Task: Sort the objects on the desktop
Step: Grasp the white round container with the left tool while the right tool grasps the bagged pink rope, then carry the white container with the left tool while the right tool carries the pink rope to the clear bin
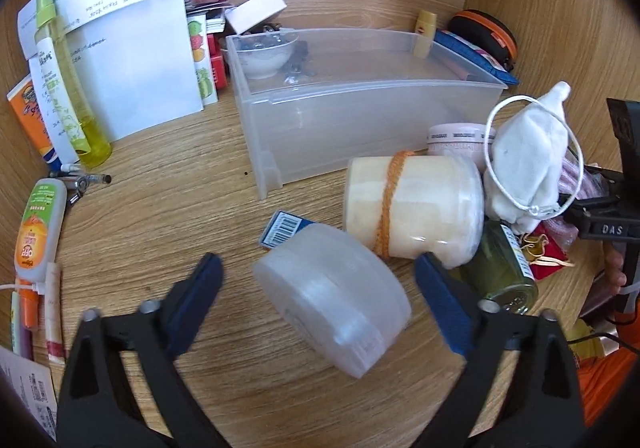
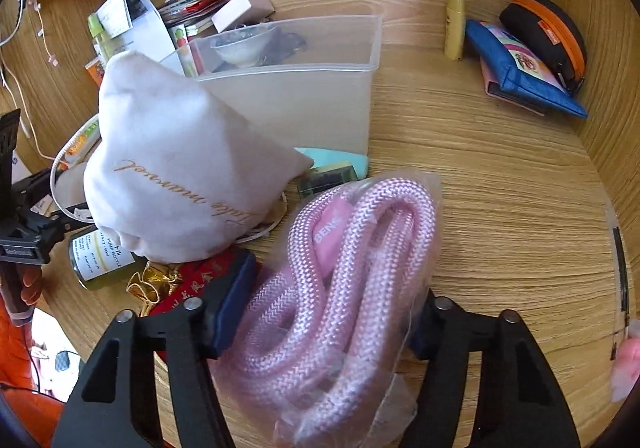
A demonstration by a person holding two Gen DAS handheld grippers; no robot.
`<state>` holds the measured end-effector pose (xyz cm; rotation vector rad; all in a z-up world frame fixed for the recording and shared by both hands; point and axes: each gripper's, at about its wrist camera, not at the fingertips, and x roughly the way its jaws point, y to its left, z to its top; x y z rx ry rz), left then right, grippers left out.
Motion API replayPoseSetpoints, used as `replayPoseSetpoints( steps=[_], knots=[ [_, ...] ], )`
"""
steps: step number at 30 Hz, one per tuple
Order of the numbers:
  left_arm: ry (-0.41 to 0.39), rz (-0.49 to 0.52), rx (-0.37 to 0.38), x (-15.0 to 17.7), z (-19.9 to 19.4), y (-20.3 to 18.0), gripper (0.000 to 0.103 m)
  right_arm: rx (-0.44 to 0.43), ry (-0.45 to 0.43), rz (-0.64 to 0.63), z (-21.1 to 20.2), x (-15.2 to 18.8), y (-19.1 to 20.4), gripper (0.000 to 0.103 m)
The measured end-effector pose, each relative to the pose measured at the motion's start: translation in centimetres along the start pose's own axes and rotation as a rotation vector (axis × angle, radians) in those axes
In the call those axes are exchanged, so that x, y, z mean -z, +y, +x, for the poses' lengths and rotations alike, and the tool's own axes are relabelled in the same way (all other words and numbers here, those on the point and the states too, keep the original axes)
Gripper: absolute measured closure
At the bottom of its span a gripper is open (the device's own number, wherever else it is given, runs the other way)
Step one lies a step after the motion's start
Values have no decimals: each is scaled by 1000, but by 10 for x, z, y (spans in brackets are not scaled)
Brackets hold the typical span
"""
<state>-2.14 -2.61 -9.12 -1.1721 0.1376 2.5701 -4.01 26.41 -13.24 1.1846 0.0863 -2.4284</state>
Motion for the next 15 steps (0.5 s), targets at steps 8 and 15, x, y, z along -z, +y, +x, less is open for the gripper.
replayPoseSetpoints(
  steps=[8,15],
  knots=[
    [5,-1,-34,2,4,1,38,-41,-17,-7,-2,-2,3,79],
    [-54,-48,-66,2,-9,9,38,-23,-41,-6,-12,-7,-2,80]
  ],
)
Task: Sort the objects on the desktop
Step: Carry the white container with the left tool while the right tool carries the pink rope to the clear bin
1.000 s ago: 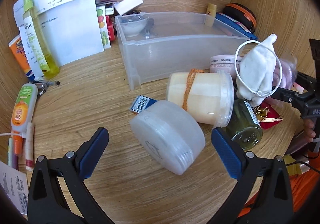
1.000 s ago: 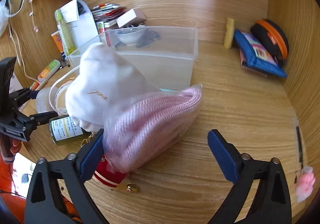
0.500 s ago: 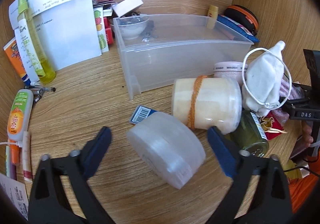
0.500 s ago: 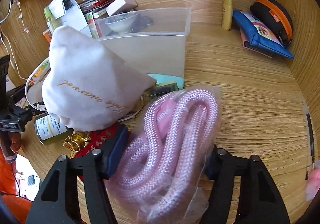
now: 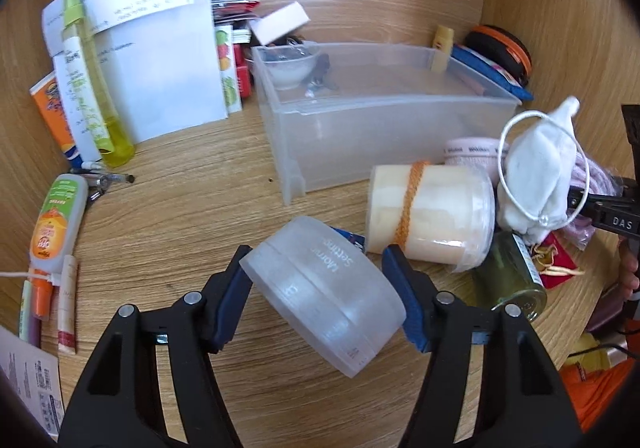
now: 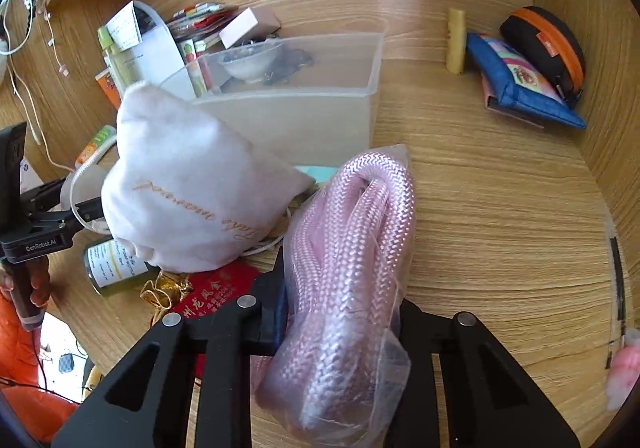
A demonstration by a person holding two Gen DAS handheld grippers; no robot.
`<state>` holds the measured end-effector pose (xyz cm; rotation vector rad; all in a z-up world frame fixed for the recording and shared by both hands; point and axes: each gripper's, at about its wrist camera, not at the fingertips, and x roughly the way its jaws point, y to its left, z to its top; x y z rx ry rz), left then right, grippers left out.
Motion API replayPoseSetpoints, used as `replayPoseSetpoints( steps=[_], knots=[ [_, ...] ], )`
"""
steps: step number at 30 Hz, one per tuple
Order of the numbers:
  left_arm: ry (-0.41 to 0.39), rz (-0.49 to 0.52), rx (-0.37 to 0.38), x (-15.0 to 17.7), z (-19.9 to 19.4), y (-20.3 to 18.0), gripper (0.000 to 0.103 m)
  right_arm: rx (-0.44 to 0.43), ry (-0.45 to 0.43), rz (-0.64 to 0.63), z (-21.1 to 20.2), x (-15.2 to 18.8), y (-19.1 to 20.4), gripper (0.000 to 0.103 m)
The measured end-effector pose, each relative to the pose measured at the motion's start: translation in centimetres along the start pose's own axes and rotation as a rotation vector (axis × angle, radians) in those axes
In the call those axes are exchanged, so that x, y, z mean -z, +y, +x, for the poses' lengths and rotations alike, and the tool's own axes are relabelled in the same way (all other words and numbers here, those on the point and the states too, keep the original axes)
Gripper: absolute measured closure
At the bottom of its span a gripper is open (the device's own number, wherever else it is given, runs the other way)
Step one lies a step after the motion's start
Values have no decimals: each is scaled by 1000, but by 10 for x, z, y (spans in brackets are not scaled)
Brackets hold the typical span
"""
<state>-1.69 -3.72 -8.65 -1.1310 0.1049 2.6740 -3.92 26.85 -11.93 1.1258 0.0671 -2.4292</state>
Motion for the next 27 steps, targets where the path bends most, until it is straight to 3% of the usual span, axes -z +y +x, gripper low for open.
replayPoseSetpoints(
  steps=[15,27],
  knots=[
    [-138,-68,-44,-35,-37,8,38,61,-124,-36,-41,-36,-9,80],
    [-223,-83,-85,-76,-51,5,38,23,-238,-116,-44,-101,-2,80]
  ],
)
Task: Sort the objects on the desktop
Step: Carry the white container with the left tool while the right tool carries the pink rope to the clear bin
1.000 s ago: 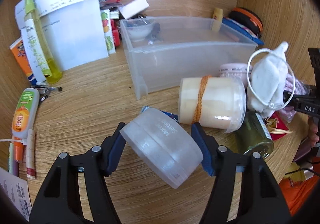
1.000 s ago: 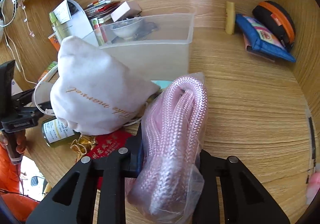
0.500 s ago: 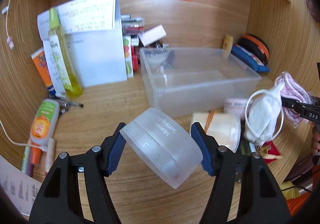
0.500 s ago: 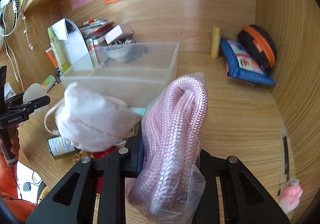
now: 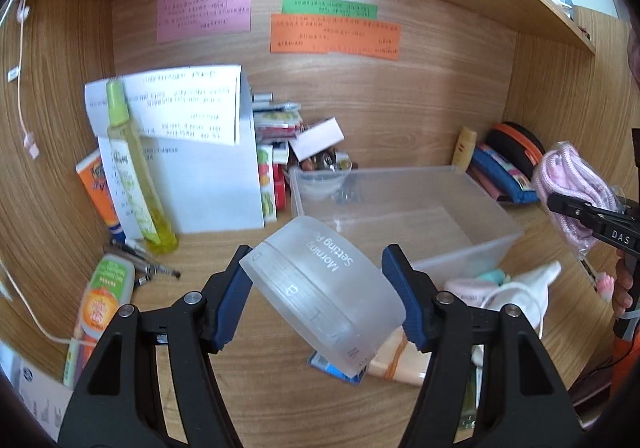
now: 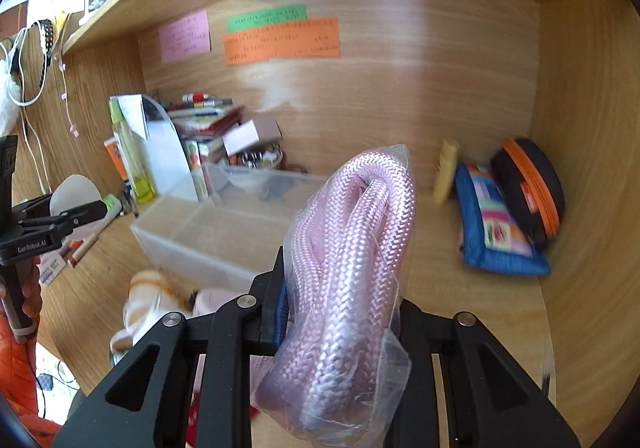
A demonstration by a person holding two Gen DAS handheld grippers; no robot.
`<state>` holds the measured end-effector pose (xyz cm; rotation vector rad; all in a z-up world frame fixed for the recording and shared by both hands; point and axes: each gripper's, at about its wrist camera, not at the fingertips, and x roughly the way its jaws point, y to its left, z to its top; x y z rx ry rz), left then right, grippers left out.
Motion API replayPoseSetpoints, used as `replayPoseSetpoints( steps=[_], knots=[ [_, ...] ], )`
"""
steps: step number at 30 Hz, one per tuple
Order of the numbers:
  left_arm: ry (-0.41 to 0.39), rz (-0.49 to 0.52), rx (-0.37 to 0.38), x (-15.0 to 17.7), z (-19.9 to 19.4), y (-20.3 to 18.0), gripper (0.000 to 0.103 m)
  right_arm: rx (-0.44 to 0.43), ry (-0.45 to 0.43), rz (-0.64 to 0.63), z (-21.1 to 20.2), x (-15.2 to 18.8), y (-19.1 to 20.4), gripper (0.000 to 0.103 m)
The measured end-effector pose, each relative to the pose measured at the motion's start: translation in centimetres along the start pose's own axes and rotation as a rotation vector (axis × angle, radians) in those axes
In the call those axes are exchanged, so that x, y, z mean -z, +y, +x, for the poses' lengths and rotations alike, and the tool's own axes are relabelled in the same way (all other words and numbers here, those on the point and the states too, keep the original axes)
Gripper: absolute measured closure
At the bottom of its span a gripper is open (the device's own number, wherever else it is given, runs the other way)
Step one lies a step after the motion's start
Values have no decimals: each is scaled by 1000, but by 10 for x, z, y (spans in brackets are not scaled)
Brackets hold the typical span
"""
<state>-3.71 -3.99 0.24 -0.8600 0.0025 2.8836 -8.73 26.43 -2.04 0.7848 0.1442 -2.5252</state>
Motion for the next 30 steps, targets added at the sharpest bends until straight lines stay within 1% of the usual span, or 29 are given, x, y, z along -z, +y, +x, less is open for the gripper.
replayPoseSetpoints(
  steps=[7,12,16,22,30],
  knots=[
    [-1,-3,-8,-25,20,-4,38,-50,-17,-25,24,-31,3,80],
    [7,-9,-2,-41,42,-6,38,-82,-5,-36,45,-47,8,80],
    [21,-13,8,-52,61,-8,38,-104,21,-47,65,-55,15,80],
    [65,-11,22,-59,93,-16,38,-132,76,-54,93,-54,22,80],
    [150,0,50,-50,128,-29,38,-153,162,-55,120,-39,25,80]
  ],
)
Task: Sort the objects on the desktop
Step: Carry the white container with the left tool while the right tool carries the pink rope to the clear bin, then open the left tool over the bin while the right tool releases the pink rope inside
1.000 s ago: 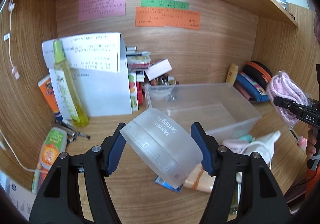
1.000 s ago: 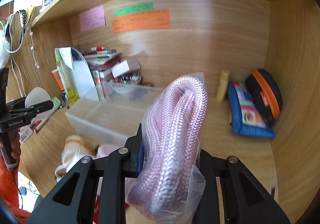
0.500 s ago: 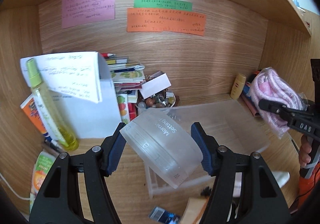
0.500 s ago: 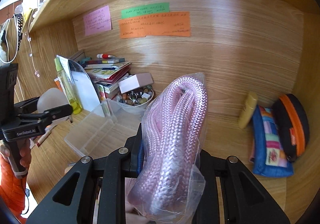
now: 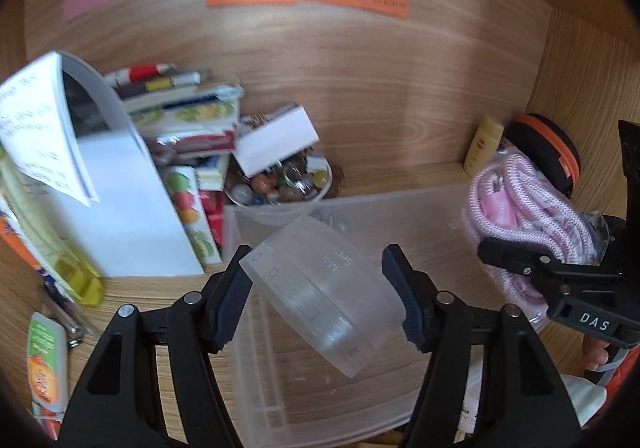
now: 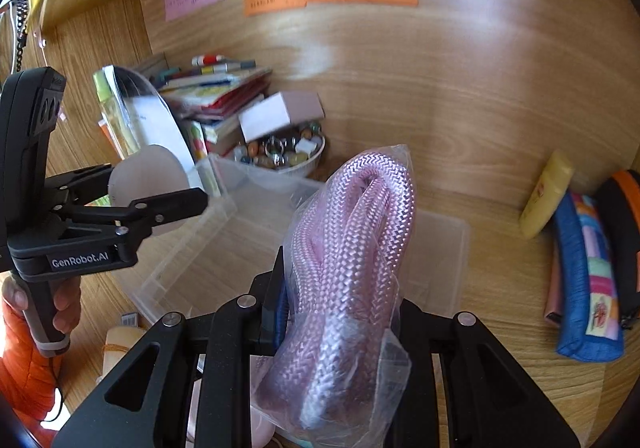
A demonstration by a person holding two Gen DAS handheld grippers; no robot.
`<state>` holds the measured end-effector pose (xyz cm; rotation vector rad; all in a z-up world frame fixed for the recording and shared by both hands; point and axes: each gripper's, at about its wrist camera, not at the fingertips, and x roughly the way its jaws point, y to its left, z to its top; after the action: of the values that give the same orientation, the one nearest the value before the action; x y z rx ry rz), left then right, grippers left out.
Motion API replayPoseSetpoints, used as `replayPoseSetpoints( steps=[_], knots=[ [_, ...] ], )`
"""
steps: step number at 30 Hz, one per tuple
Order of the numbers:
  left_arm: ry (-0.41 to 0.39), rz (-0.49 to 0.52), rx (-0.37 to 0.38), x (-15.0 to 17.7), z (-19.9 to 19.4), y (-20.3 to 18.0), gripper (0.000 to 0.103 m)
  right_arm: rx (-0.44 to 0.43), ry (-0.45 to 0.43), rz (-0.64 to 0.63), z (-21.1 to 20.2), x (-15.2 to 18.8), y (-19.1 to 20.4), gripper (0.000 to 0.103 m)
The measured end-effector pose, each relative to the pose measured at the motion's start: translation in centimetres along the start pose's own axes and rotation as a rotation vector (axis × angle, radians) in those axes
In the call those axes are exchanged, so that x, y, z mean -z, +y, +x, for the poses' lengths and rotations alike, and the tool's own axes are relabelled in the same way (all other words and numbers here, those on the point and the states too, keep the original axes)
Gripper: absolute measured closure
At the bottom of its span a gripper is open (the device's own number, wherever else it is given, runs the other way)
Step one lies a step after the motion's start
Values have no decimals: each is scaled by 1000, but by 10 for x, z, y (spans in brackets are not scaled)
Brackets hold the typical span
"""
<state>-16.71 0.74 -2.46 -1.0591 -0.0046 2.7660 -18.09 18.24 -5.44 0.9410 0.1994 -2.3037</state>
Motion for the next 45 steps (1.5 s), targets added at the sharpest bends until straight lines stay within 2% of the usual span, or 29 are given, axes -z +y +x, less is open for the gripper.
replayPoseSetpoints(
  steps=[10,20,23,24,27,30,32,38,42,45],
  knots=[
    [11,76,-2,7,8,-19,38,1,69,-14,23,10,2,80],
    [52,75,15,11,18,-18,38,9,121,-45,38,17,7,77],
    [57,68,10,13,18,-16,33,20,130,-58,40,18,9,77],
    [55,63,9,13,17,-15,29,18,132,-52,40,18,8,77],
    [44,57,8,13,13,-14,28,21,128,-52,39,18,7,75],
    [34,52,11,12,9,-12,24,38,101,-57,35,16,8,65],
    [25,43,15,12,7,-10,21,61,76,-65,31,15,10,54],
    [-9,1,31,6,-6,-1,15,88,11,-57,14,8,8,43],
    [-41,-44,35,1,-24,8,12,106,-38,-23,-5,0,2,40],
    [-71,-64,20,1,-42,14,8,121,-87,-7,-24,-4,1,29]
  ],
)
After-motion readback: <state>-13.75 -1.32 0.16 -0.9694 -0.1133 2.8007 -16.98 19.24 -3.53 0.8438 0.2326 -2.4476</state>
